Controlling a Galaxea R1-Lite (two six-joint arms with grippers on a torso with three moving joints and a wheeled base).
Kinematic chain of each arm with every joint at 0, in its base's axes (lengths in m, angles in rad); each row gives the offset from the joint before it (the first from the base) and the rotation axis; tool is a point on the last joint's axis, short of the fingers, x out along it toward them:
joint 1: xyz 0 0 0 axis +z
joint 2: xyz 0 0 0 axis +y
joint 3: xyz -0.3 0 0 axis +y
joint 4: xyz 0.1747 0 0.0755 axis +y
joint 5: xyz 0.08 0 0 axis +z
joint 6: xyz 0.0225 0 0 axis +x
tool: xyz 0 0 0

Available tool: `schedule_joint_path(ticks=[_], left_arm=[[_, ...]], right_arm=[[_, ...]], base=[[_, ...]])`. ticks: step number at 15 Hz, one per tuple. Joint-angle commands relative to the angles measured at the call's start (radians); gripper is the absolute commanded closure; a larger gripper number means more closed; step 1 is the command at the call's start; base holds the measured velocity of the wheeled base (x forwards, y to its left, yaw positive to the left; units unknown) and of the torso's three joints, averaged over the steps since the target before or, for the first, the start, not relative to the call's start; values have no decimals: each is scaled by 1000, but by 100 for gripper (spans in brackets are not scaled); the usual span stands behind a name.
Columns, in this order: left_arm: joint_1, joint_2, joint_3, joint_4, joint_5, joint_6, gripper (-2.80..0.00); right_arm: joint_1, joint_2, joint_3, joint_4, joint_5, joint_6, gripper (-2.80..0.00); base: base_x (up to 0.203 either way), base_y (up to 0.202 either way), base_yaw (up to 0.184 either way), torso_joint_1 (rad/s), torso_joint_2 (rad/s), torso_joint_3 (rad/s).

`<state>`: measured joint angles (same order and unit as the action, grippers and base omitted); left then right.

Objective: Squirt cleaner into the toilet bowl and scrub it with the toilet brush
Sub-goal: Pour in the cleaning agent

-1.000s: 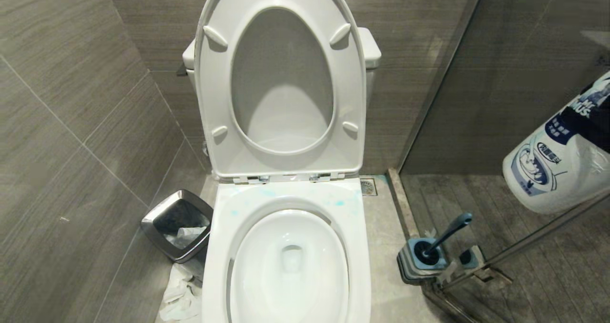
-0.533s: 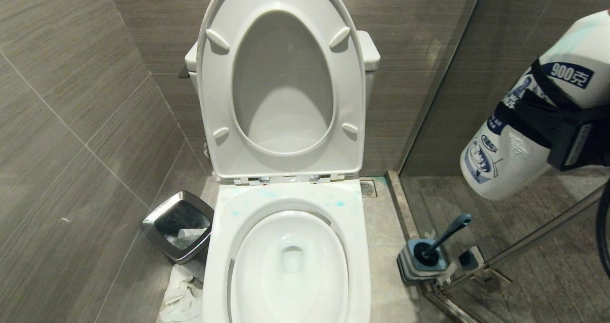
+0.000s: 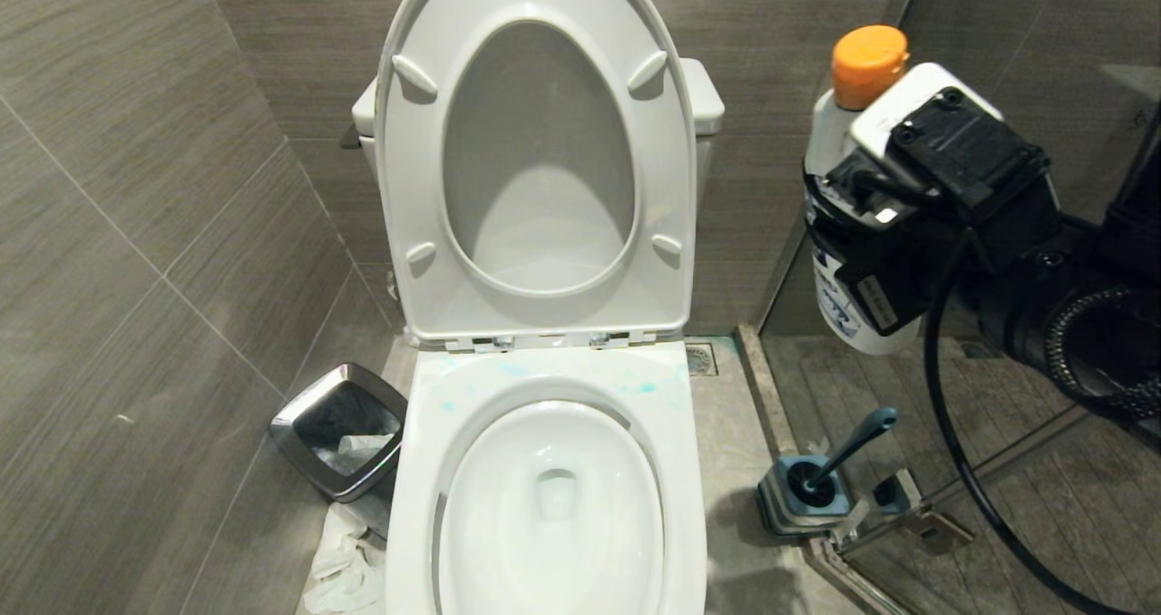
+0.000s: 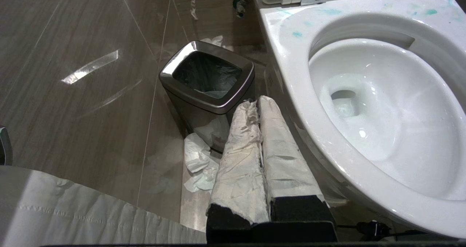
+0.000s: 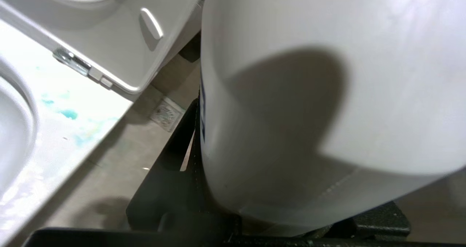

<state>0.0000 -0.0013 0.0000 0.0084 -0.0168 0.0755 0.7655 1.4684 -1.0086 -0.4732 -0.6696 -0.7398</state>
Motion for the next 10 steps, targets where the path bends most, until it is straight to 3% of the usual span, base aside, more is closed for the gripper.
schedule_joint_path(ticks=[1,5,10], left_arm=[[0,1,2,-1,0,0,0],[0,1,2,-1,0,0,0],[0,1,1,-1,0,0,0]], right_arm=[[38,103,-74,-2,-14,-119,0],[113,239,-202,-1,-104,-282,0],[176,325,-265,-2,-245,-495,0]], base=[[0,0,0,0,0,0],[0,0,0,0,0,0],[0,0,0,0,0,0]])
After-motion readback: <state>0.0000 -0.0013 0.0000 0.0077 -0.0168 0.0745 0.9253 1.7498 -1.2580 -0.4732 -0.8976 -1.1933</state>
